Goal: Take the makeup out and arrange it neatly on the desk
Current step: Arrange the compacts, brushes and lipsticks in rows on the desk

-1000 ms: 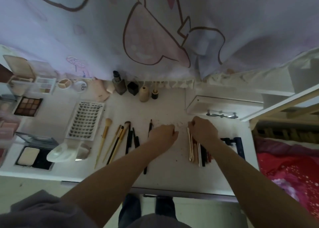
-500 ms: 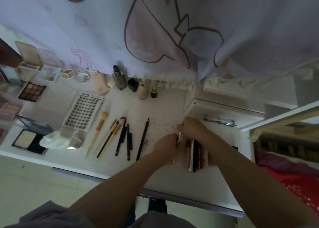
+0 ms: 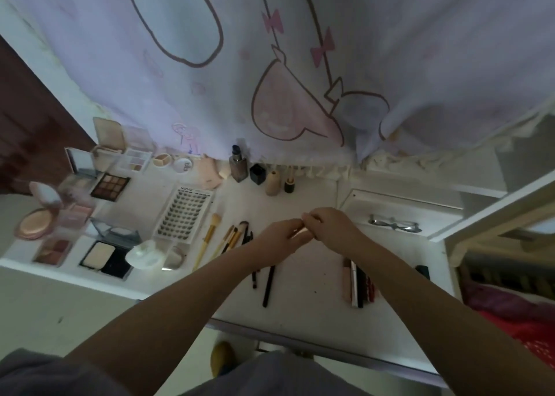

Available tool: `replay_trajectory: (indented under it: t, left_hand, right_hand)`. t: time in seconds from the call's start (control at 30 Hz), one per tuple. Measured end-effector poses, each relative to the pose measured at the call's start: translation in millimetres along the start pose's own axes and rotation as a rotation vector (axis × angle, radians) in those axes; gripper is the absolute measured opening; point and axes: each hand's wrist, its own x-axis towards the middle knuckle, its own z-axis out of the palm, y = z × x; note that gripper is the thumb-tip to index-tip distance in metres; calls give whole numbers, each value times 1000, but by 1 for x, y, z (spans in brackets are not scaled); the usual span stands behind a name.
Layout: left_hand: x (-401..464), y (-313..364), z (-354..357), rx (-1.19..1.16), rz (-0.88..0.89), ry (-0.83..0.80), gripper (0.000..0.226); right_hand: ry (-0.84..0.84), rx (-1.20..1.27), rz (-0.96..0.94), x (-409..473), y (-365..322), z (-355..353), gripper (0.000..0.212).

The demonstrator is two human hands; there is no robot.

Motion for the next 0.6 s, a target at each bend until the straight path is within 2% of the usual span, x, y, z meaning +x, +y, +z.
replay_trajectory:
  t: [0.07, 0.17, 0.23, 0.37, 0.43, 0.53, 0.6]
  left_hand:
    - [-5, -2, -6, 40, -3, -28, 36]
    - [-11, -5, -15, 93, 4, -48, 23]
    - [-14, -6, -22, 168, 33, -37, 20]
    - [-18, -3, -35, 310, 100, -4, 20]
    - [-19, 1, -39, 334, 120, 5, 21]
    - [-20, 3, -43, 329, 133, 25, 22]
    - [-20, 4, -44, 345, 140, 39, 23]
  right_hand:
    - [-28, 84, 16, -7, -5, -3, 35]
    - [-80, 298, 69, -16, -8, -11, 21]
    - [-127, 360, 122, -21, -12, -18, 23]
    - [-178, 344, 247, -25, -22, -25, 46]
    - [-162, 446, 222, -26, -25, -26, 39]
    - [-152, 412, 146, -31, -29, -31, 25]
    - [-176, 389, 173, -36, -33, -35, 32]
